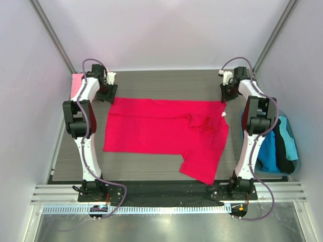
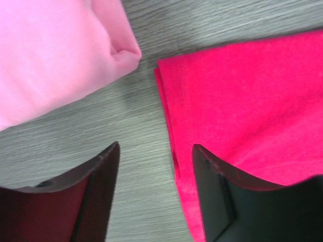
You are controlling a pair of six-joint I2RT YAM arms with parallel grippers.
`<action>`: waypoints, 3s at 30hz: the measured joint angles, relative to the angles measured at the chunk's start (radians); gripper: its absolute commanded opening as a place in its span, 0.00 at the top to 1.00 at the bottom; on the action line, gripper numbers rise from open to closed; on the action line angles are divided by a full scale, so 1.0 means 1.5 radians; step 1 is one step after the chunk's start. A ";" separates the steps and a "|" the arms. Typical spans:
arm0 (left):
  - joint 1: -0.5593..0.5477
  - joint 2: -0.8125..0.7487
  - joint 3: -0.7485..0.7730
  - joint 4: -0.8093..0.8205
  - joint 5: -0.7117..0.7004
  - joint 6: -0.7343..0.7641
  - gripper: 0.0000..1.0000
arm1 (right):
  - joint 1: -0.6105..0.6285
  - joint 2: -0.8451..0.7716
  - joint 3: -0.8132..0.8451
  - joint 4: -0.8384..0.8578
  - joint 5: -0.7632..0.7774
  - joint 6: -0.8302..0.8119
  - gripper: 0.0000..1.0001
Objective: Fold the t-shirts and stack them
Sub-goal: Fold the tshirt
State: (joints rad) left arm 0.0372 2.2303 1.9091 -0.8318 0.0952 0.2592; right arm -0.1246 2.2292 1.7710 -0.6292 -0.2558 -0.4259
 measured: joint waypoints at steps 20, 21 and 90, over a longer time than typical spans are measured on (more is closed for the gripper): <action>-0.030 0.134 0.150 0.022 0.029 -0.051 0.54 | 0.006 0.012 0.023 -0.003 0.042 -0.052 0.99; -0.031 0.136 0.152 0.023 0.031 -0.052 0.55 | 0.006 0.012 0.023 -0.003 0.043 -0.053 0.99; 0.012 -0.896 -0.105 -0.155 0.191 -0.008 1.00 | 0.016 -1.039 -0.034 -0.220 0.004 -0.073 0.99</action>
State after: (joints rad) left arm 0.0551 0.8867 1.7512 -1.0649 0.3817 0.2466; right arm -0.1013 0.6712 1.7203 -0.9600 -0.2501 -0.5350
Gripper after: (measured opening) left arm 0.014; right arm 0.042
